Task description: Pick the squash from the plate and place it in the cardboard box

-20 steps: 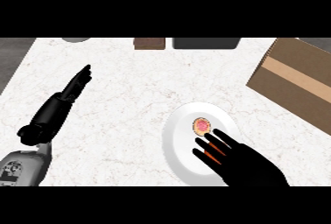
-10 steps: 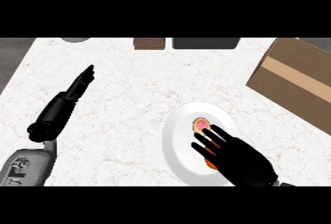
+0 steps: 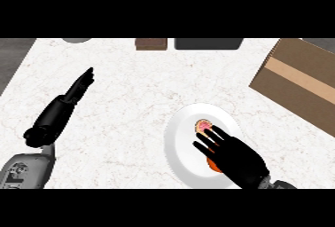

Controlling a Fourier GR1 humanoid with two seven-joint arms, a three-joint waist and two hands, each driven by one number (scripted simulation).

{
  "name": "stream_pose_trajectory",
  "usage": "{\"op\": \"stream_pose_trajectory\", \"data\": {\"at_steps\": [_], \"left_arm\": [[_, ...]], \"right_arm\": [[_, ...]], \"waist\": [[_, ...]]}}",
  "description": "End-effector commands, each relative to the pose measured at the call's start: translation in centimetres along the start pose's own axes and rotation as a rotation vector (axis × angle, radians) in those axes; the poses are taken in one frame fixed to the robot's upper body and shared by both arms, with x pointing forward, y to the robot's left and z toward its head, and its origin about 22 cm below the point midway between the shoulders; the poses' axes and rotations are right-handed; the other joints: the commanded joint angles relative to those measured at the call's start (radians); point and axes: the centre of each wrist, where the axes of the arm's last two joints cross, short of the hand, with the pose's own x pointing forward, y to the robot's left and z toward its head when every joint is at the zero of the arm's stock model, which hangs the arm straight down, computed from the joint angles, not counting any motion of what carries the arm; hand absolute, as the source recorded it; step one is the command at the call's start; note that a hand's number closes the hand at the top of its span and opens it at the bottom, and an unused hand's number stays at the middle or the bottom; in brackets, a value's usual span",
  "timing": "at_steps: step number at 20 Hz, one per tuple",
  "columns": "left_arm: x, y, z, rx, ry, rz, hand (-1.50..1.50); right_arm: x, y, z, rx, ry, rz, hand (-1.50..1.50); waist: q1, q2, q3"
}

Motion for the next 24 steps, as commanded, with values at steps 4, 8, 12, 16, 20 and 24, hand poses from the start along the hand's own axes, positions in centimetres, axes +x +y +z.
{"op": "stream_pose_trajectory", "data": {"at_steps": [4, 8, 12, 16, 20, 24], "left_arm": [[-0.4, -0.3, -1.0, 0.014, 0.004, 0.004, 0.0], [0.0, 1.3, -0.1, 0.014, -0.011, 0.004, 0.0], [0.2, -1.0, 0.1, 0.01, -0.012, 0.0, 0.0], [1.4, -0.7, -1.7, 0.003, -0.012, 0.006, 0.0], [0.8, -0.2, 0.3, 0.005, 0.0, -0.01, 0.0], [0.6, -0.4, -0.9, 0.003, -0.006, 0.02, 0.0]], "right_arm": [[-0.8, 1.3, -0.5, 0.0, 0.031, 0.014, -1.5], [-2.4, 2.8, -1.6, 0.025, 0.029, -0.019, -1.5], [-1.0, 3.1, -2.7, 0.012, -0.094, 0.035, 1.5], [-0.6, 3.4, -3.0, -0.097, -0.149, 0.05, 1.5], [-2.4, 2.8, -2.2, -0.16, -0.162, 0.091, 1.5], [-0.9, 3.9, -2.7, -0.255, -0.218, 0.105, 1.5]], "waist": [[-0.002, 0.0, 0.0], [0.001, 0.0, 0.0], [0.003, 0.0, 0.0], [-0.002, 0.0, 0.0], [0.0, -0.001, 0.0], [-0.002, 0.0, 0.0]]}}
